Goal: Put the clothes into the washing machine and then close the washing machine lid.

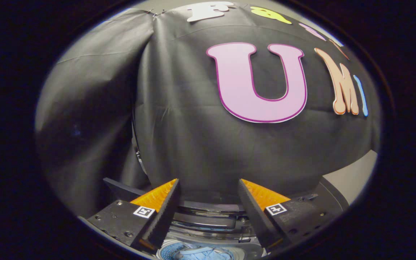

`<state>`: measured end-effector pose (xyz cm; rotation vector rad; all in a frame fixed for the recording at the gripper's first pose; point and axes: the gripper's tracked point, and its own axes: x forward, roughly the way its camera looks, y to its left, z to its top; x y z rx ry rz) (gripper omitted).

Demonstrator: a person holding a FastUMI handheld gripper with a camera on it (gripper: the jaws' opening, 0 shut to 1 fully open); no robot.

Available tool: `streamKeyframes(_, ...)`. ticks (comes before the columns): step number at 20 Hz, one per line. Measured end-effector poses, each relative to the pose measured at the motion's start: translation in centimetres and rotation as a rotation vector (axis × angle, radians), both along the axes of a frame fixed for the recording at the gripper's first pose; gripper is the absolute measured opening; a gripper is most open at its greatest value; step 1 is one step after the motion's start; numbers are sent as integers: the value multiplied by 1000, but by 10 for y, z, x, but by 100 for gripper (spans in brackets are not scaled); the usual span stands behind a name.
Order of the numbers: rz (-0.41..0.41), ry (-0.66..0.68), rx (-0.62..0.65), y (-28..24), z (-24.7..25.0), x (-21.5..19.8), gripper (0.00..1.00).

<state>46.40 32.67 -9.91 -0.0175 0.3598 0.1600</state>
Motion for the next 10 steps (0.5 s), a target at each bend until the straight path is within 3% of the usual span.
streamKeyframes(10, 44, 7, 12, 1, 2, -48, 96)
